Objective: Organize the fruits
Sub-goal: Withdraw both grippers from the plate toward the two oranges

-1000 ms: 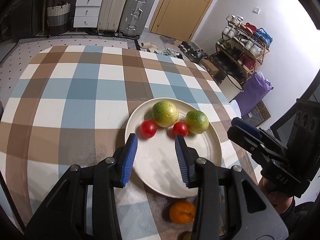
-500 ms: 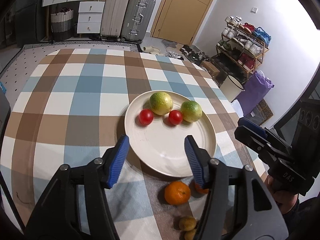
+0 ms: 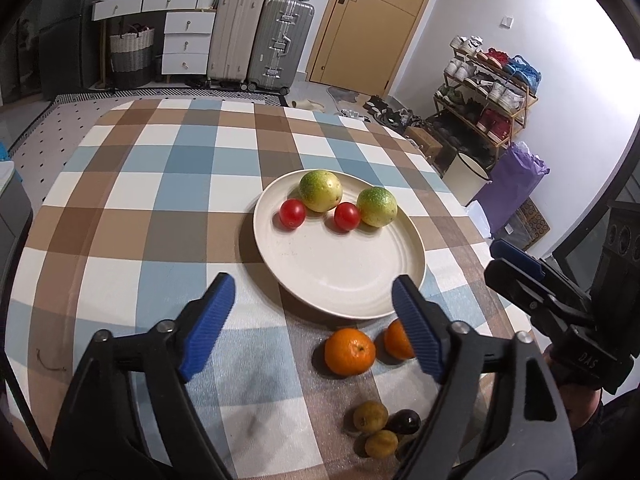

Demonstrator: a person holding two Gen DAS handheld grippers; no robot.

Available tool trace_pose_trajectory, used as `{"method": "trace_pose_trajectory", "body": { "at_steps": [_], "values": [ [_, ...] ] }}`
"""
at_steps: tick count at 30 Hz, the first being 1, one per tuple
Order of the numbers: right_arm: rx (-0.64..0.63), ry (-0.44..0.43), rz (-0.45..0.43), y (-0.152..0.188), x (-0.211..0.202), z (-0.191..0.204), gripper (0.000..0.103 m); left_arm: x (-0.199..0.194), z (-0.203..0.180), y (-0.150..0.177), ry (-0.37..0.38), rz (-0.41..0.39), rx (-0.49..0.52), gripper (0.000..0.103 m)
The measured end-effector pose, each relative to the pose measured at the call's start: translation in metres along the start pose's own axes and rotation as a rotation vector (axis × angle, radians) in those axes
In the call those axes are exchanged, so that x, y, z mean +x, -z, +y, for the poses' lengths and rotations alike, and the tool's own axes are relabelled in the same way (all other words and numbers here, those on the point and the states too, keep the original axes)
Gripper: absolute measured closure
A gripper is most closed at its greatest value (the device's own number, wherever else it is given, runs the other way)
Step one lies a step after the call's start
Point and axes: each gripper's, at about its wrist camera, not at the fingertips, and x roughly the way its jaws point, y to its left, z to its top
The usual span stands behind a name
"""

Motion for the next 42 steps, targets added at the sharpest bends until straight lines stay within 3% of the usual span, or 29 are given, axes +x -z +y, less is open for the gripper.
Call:
{"method": "trace_pose_trajectory", "body": {
  "at_steps": [8, 13, 25, 42],
  "values": [
    [0.006, 0.011, -0.013, 0.012, -0.016, 0.004, 0.029, -0.007, -0.005, 0.012, -0.009, -0.004, 0.007, 0.017],
    [0.010, 0.016, -0.027, 0.021, -0.027, 0.008, 0.020, -0.018, -0.004, 0.026, -0.003, -0.030, -0.010, 0.001],
    [0.004, 0.016, 0.014, 0.046, -0.027, 0.013, 0.020, -0.016, -0.008, 0.054, -0.009, 0.003, 0.004, 0.001],
    [0.053, 0.014, 0.145, 0.069, 0.010, -0.003, 0.020, 0.014, 0.005, 0.069, 0.005, 0.075, -0.032, 0.001]
  ]
}}
